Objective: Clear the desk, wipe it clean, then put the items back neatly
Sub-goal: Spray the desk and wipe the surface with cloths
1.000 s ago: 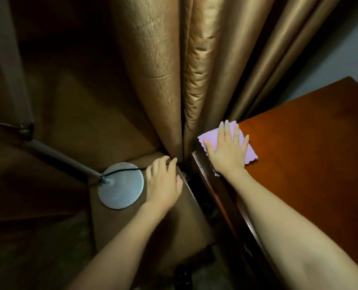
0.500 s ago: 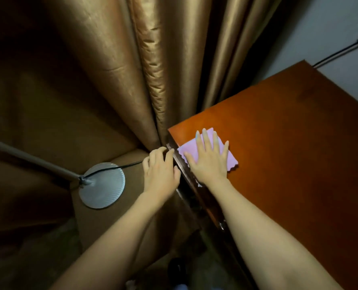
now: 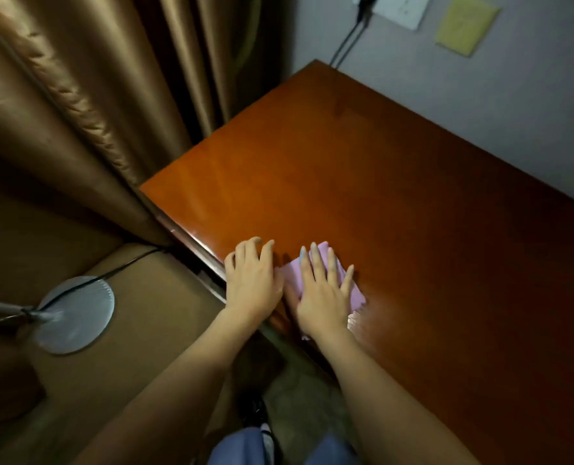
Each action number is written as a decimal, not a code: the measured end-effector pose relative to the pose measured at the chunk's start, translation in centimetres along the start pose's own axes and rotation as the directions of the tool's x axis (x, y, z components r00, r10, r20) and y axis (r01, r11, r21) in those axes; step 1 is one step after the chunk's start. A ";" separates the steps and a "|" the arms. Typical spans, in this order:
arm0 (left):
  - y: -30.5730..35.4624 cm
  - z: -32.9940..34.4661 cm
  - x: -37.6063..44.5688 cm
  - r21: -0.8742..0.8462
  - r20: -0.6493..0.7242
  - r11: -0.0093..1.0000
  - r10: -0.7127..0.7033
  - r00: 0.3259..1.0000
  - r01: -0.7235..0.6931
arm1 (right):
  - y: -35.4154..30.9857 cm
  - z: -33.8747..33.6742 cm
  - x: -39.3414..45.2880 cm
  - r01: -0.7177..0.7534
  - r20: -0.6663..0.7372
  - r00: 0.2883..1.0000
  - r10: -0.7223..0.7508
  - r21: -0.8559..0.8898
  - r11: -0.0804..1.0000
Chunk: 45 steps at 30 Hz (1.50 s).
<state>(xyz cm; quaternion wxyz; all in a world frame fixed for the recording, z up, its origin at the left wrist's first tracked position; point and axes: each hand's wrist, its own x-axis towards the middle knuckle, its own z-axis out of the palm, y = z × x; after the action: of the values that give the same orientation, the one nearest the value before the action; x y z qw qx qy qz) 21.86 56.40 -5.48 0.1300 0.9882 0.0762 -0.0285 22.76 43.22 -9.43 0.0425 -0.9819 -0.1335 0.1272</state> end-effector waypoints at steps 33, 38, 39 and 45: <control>47.3 15.2 -33.2 -0.006 0.304 0.737 0.645 0.701 -0.676 | 44.4 6.6 -47.0 -0.708 -0.064 0.674 0.736 0.230 0.668; 48.8 15.6 -35.3 0.048 0.335 0.694 0.667 0.666 -0.719 | 46.1 7.4 -50.3 -0.729 -0.070 0.643 0.763 0.247 0.638; 48.9 15.7 -35.7 0.054 0.339 0.686 0.671 0.660 -0.725 | 46.2 7.6 -50.7 -0.735 -0.067 0.635 0.770 0.256 0.628; 47.9 15.8 -36.7 0.038 0.354 0.678 0.678 0.644 -0.734 | 44.6 8.2 -52.5 -0.778 -0.068 0.584 0.809 0.236 0.582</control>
<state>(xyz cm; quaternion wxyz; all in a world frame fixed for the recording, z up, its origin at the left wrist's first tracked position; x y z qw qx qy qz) -7.40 1.25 -5.85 0.0522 0.9286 -0.3409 -0.1371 -17.09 -13.60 -10.04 0.0809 -0.9360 0.3372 0.0608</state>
